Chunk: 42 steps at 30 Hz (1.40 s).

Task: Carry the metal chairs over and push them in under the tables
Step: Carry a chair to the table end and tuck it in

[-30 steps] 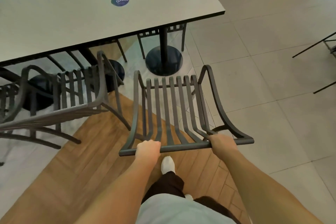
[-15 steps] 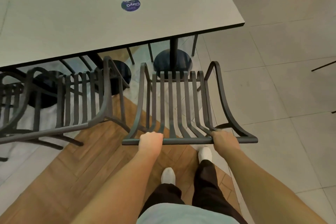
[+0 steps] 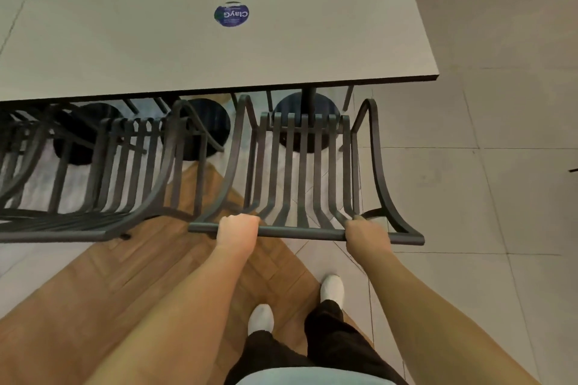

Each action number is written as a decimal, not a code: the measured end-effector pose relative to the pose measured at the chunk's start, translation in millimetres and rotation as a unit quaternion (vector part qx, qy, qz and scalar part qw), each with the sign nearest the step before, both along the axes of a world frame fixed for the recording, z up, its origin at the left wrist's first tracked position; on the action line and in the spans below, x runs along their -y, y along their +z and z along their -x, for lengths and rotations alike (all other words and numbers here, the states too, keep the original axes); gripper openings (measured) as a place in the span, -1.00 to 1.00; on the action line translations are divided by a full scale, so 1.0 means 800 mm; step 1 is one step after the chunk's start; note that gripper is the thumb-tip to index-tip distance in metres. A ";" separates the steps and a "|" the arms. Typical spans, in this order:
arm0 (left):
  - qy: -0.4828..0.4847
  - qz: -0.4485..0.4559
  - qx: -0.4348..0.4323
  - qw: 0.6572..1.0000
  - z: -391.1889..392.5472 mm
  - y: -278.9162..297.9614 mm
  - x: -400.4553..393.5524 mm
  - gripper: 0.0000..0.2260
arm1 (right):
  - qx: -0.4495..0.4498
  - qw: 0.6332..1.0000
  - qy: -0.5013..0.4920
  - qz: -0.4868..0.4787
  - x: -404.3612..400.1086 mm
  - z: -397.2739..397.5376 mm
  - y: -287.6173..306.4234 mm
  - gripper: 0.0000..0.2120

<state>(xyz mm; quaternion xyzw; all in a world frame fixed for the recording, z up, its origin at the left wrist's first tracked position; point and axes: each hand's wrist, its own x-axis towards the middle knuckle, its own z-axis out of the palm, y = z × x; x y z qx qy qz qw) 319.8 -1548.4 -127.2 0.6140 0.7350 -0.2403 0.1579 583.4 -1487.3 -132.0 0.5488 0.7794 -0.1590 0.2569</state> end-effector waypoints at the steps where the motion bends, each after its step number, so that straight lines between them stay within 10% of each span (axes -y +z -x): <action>1: 0.005 0.000 0.001 1.000 -0.004 0.000 -0.008 -0.65 | 0.001 1.000 0.008 0.000 -0.012 -0.004 0.001 -0.72; 20: 0.027 0.016 0.063 0.998 -0.020 -0.009 -0.100 -0.64 | 0.015 0.999 0.013 0.034 -0.126 -0.019 0.006 -0.67; 25: 0.076 0.094 0.203 0.972 -0.024 0.009 -0.116 -0.14 | -0.050 0.994 -0.017 0.099 -0.134 -0.025 0.017 -0.68; 31: 0.117 0.032 0.292 0.949 -0.099 0.032 -0.176 -0.38 | -0.178 0.938 -0.150 0.255 -0.172 -0.058 0.035 -0.27; 42: 0.154 -0.011 0.311 0.938 -0.313 0.058 -0.351 -0.62 | -0.150 0.972 -0.147 0.109 -0.386 -0.285 0.065 -0.53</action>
